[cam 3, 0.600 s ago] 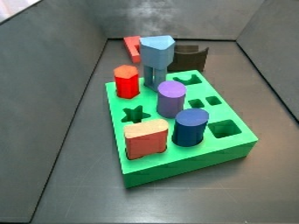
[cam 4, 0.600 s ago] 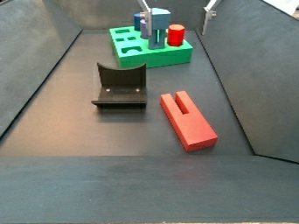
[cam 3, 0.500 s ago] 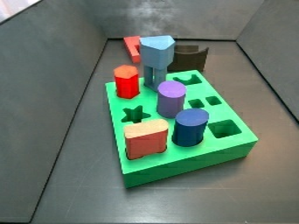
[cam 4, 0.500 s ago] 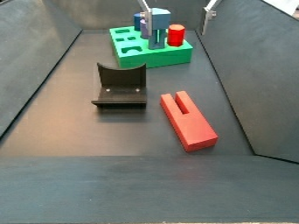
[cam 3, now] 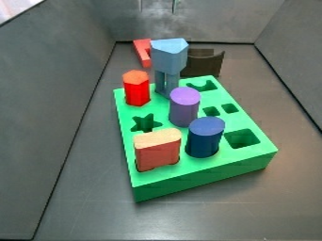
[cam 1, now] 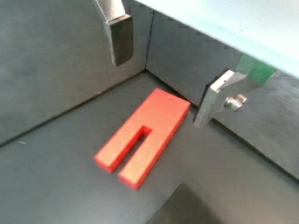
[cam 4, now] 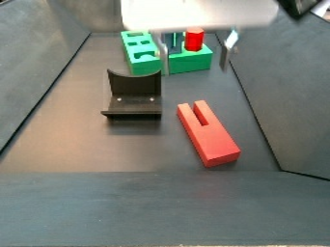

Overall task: Pick up the double-square object. Move up. Rotate the double-square object. Place the double-square object on the fixture. Regrasp the double-square object. Move to above the board. Insert the double-square object.
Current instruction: Pick up the double-square object.

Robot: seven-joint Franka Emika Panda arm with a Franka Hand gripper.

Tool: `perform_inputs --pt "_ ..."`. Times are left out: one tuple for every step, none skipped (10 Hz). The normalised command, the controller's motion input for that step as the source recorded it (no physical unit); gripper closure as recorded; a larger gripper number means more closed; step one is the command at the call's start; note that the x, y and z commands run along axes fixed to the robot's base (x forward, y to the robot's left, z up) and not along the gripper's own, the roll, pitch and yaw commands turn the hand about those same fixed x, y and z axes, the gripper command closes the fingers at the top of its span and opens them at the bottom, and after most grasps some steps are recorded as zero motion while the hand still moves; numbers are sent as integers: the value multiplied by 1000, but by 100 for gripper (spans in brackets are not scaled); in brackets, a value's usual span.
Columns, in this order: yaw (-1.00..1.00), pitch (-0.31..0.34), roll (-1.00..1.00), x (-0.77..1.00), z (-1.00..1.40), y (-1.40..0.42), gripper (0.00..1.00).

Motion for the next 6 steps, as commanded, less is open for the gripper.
perform_inputs --pt "491 -136 -24 -331 -917 617 0" --pt "560 -163 -21 -420 -854 549 0" --pt "594 -109 -70 -374 -851 506 0" --pt "557 -117 -63 -354 -846 437 0" --pt "423 -70 -149 0 -789 380 0" --pt "240 -83 -239 0 -674 251 0"
